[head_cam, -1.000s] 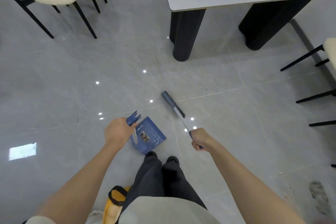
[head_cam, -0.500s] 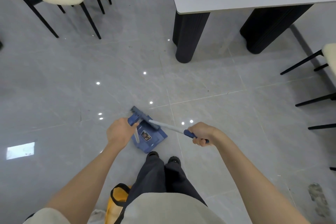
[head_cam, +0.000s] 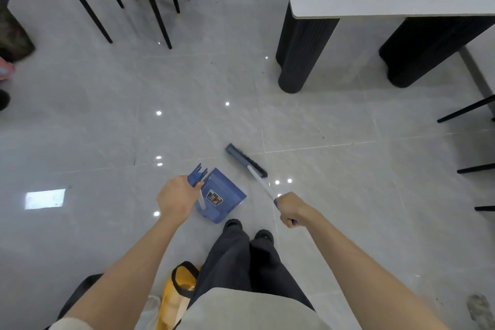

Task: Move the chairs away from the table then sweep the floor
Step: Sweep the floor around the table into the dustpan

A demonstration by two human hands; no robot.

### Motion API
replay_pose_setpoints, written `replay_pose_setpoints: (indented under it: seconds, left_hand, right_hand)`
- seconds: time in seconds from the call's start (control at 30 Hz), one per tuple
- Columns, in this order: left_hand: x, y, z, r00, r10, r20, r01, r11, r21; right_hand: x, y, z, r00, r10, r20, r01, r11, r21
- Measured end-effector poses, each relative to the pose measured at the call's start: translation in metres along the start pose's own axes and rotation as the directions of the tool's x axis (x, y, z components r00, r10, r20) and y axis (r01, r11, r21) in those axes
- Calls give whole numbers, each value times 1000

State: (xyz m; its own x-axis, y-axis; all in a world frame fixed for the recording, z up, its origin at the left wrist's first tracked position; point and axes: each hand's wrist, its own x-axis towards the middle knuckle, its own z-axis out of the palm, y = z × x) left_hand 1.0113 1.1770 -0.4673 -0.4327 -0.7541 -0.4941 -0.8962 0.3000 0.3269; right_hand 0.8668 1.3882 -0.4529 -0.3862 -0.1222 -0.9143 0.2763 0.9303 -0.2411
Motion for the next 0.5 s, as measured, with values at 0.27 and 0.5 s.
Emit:
replay_pose_setpoints:
  seconds: [0.27,0.5]
  left_hand:
    - [1,0,-7,1000,2,-9,-2,1000,6]
    - [10,-1,-24,999,-49,-23,46,993,-105]
  right_hand:
    - [-24,-39,-23,968,101,229,-126,987,96]
    - [-30,-68,-27,988,53,143,-82,976,202]
